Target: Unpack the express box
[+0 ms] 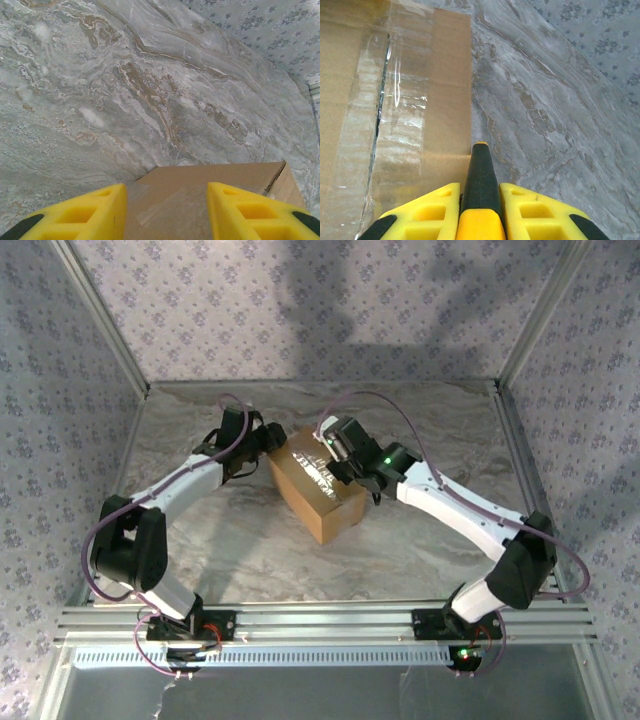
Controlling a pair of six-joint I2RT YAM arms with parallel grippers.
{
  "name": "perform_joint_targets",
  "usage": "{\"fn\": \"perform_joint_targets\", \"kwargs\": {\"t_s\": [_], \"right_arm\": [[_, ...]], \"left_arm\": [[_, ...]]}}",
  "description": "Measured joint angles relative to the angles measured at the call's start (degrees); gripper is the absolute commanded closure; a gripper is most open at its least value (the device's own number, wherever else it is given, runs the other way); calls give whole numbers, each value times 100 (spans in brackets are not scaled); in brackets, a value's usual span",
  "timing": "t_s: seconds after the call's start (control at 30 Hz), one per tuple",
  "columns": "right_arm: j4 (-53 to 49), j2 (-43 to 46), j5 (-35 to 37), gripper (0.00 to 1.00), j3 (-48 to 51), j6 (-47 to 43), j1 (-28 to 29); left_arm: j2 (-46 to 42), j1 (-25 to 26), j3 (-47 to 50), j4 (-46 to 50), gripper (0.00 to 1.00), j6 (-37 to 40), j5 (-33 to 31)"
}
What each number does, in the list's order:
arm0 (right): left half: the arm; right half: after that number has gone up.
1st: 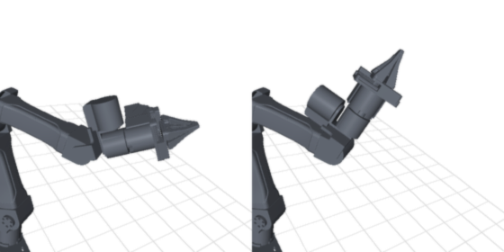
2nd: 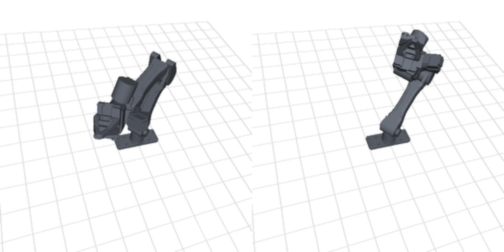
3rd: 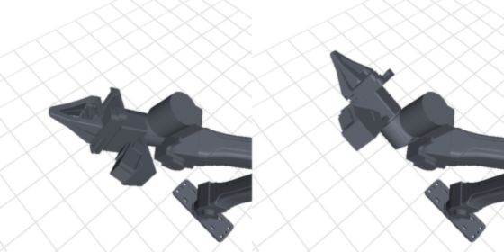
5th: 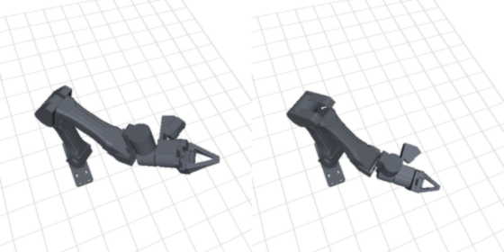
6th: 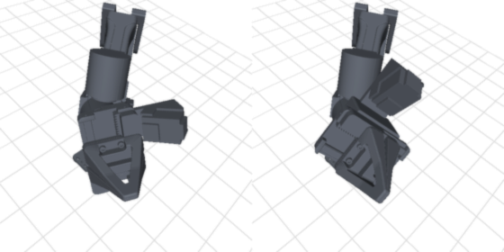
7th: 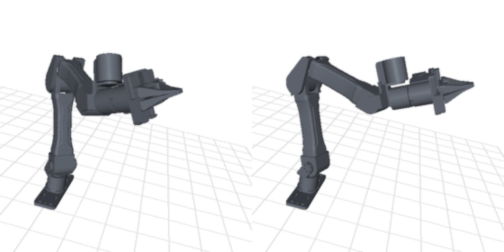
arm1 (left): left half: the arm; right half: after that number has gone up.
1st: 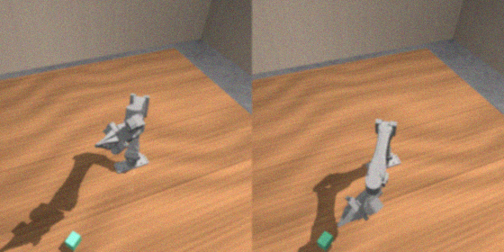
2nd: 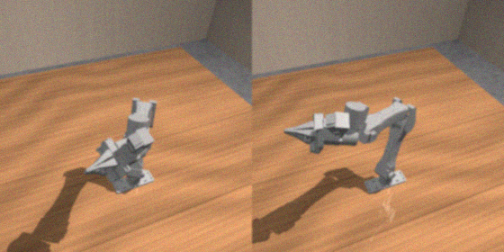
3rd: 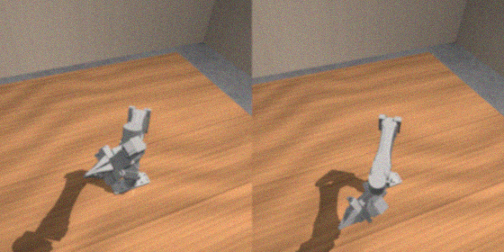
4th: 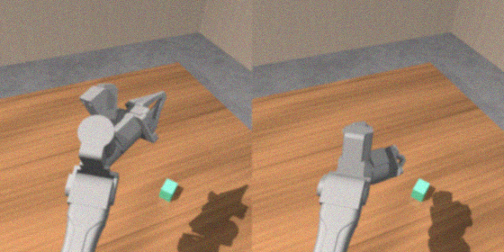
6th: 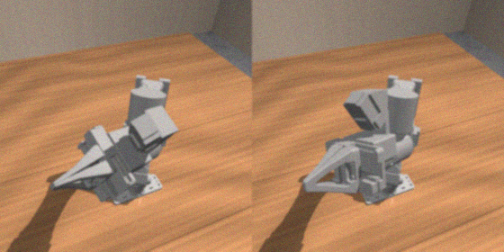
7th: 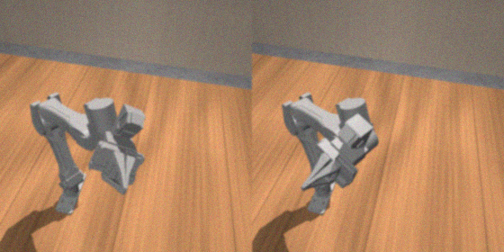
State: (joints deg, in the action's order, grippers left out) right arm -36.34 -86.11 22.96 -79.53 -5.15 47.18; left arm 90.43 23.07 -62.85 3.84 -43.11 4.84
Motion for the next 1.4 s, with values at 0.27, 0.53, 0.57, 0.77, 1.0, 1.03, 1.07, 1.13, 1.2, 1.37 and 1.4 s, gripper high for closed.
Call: {"fn": "perform_joint_targets", "kwargs": {"t_s": [0.27,0.53,0.57,0.77,1.0,1.03,1.07,1.13,1.2,1.37,1.4], "right_arm": [[-225,328,219,100,66,179,-24],[-254,791,214,100,-20,170,-120],[-251,833,175,100,-85,168,-120],[-214,1130,-164,100,-376,109,-118],[87,1427,-756,100,-431,105,-136],[140,1434,-839,100,-431,105,-136],[197,1436,-933,100,-433,105,-136],[293,1432,-1121,100,-433,107,-142],[391,1432,-1314,100,-433,105,-168],[713,1325,-1755,100,-433,105,-293],[778,1272,-1838,100,-433,103,-315]], "left_arm": [[-337,20,-2,361,53,332,-420],[-1121,15,-37,745,46,577,-592],[-1211,17,-42,811,45,581,-575],[-1722,20,155,1034,34,490,-466],[-2186,20,595,1172,28,330,-203],[-2208,20,634,1174,27,297,-151],[-2218,20,682,1172,27,269,-96],[-2218,20,776,1158,27,197,4],[-2218,20,914,1126,27,85,120],[-2149,20,1123,1008,27,-168,363],[-2120,20,1130,970,27,-210,400]]}}
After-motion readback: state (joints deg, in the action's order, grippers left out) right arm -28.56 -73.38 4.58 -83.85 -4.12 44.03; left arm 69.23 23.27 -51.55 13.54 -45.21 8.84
